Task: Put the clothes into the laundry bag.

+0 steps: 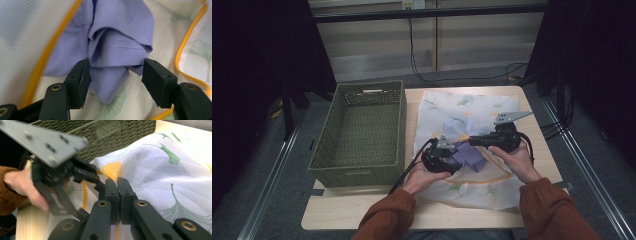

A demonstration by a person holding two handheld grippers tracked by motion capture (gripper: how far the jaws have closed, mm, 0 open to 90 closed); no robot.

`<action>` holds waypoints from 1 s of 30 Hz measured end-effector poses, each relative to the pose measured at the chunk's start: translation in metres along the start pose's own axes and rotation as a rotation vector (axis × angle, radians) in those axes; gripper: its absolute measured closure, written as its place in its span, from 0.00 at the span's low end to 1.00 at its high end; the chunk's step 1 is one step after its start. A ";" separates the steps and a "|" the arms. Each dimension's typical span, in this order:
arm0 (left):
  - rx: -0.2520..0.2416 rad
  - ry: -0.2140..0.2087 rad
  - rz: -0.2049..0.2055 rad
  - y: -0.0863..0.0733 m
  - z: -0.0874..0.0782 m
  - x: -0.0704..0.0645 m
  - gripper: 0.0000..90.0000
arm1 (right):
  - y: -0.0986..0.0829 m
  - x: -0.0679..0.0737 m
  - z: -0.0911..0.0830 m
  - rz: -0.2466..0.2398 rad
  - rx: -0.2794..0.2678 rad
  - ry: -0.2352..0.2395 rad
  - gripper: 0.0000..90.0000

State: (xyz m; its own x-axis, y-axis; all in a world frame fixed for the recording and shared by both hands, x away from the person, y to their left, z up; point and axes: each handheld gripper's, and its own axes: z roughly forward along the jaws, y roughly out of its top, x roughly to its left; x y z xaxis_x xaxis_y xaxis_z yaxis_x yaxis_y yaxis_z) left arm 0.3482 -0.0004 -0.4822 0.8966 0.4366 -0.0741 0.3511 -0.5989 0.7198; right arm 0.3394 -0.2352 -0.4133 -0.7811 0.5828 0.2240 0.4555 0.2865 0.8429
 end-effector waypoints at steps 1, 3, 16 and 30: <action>0.003 0.008 -0.005 -0.001 0.005 0.000 0.47 | 0.000 0.000 0.000 0.001 -0.001 0.003 0.98; 0.022 0.013 0.006 -0.005 0.018 0.001 0.53 | 0.000 0.001 0.001 -0.002 0.003 0.004 0.98; -0.060 0.082 -0.068 0.011 0.021 0.007 0.93 | 0.003 0.006 0.001 -0.011 -0.002 0.016 0.98; -0.169 0.179 -0.166 0.029 0.030 0.022 0.94 | 0.002 0.006 0.000 -0.004 -0.004 0.061 0.99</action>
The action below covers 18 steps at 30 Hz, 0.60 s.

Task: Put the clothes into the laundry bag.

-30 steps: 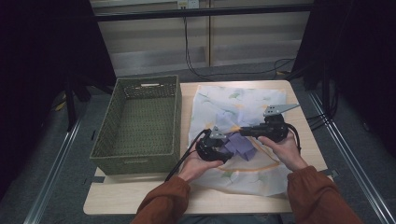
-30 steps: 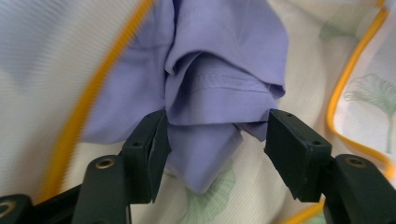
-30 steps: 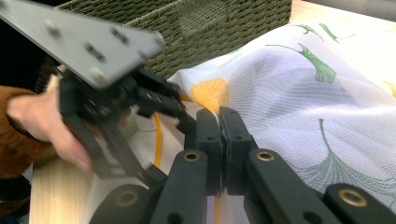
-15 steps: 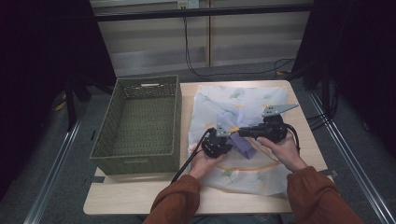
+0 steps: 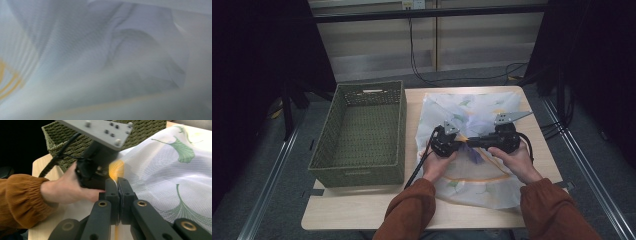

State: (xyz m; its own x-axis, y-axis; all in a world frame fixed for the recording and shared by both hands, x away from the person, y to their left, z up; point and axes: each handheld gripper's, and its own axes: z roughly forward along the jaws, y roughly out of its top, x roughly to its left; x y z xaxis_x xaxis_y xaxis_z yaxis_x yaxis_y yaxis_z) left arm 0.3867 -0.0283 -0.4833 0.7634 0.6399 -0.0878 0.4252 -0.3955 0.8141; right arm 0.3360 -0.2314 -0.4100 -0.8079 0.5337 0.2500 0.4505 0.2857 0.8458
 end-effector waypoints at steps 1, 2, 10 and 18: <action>0.002 0.000 -0.043 -0.004 0.004 0.005 0.93 | -0.001 0.000 0.001 -0.001 0.013 -0.002 0.99; 0.002 0.000 -0.043 -0.004 0.004 0.005 0.93 | -0.001 0.000 0.001 -0.001 0.013 -0.002 0.99; 0.053 -0.012 -0.051 -0.019 0.016 0.006 0.82 | -0.006 -0.006 0.004 0.016 0.032 -0.014 0.99; 0.078 -0.037 -0.035 -0.016 0.008 0.000 0.55 | -0.006 -0.008 0.003 0.019 0.025 -0.027 0.98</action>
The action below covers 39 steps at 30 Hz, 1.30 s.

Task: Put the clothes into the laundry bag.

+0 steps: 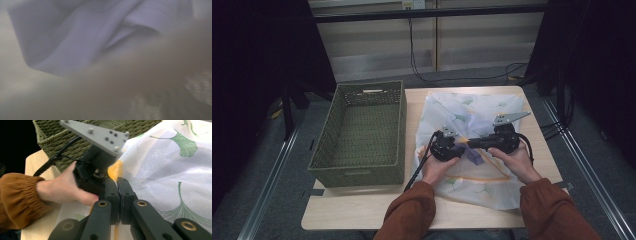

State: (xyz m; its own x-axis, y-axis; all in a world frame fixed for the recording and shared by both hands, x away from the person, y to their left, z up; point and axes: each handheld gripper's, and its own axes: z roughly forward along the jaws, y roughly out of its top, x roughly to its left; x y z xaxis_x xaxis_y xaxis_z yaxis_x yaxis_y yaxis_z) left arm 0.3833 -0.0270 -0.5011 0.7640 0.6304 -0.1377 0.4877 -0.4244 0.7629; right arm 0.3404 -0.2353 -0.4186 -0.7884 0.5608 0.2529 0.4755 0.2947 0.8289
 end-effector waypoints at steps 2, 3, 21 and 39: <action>0.007 -0.006 0.028 0.001 -0.006 -0.003 0.50 | 0.000 -0.001 -0.002 0.004 -0.006 -0.005 0.98; 0.006 -0.018 0.040 0.002 -0.009 -0.005 0.50 | 0.000 -0.001 -0.002 0.004 -0.006 -0.005 0.98; 0.034 -0.084 0.200 0.002 -0.061 -0.015 0.61 | 0.002 -0.002 -0.006 0.005 -0.026 -0.023 0.98; 0.119 -0.153 0.302 -0.033 -0.100 -0.025 0.72 | 0.003 -0.001 -0.006 -0.004 -0.026 -0.032 0.98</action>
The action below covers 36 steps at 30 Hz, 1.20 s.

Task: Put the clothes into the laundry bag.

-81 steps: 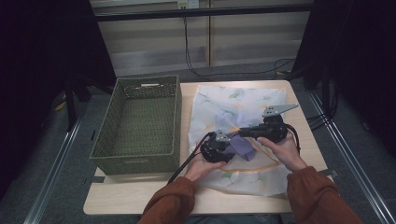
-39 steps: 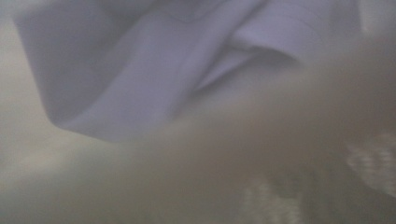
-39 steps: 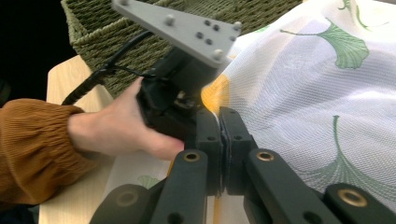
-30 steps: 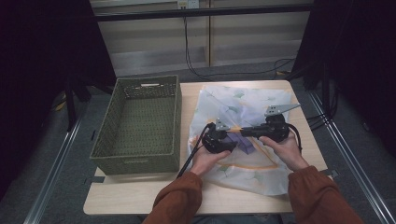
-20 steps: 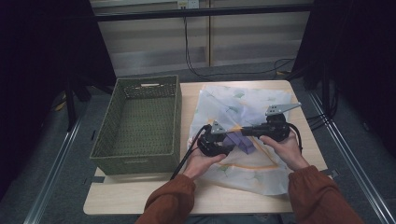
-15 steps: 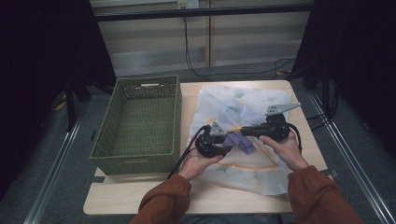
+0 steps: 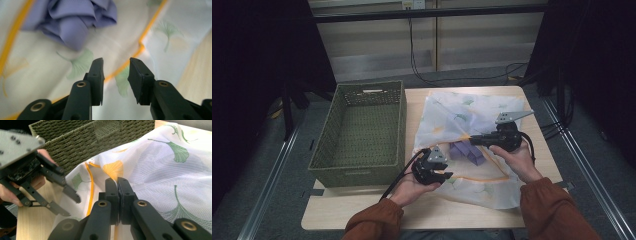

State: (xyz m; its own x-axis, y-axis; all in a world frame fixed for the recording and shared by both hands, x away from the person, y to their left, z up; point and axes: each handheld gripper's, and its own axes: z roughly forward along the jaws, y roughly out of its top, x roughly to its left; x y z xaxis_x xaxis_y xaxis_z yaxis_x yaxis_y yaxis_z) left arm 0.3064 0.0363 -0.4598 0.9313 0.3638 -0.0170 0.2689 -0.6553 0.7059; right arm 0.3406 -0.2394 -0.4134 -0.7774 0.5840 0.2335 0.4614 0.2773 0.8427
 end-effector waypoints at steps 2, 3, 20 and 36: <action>0.011 -0.024 0.004 -0.010 -0.004 -0.004 0.73 | 0.000 0.000 -0.001 0.003 -0.002 0.000 0.98; 0.011 -0.024 0.004 -0.010 -0.004 -0.004 0.73 | 0.000 0.000 -0.001 0.003 -0.002 0.000 0.98; 0.074 -0.084 0.028 -0.026 0.020 -0.016 0.79 | 0.007 0.007 -0.001 -0.010 -0.028 0.018 0.98; 0.076 -0.079 0.047 -0.015 0.032 -0.025 0.75 | 0.003 0.025 0.007 -0.063 0.031 0.072 0.98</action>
State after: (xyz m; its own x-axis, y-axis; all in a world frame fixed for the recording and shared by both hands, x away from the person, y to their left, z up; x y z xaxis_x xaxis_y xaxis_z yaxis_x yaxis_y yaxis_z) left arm 0.2867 0.0157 -0.4925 0.9591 0.2800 -0.0426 0.2392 -0.7202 0.6512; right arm 0.3251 -0.2185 -0.4083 -0.8333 0.5090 0.2156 0.4231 0.3362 0.8414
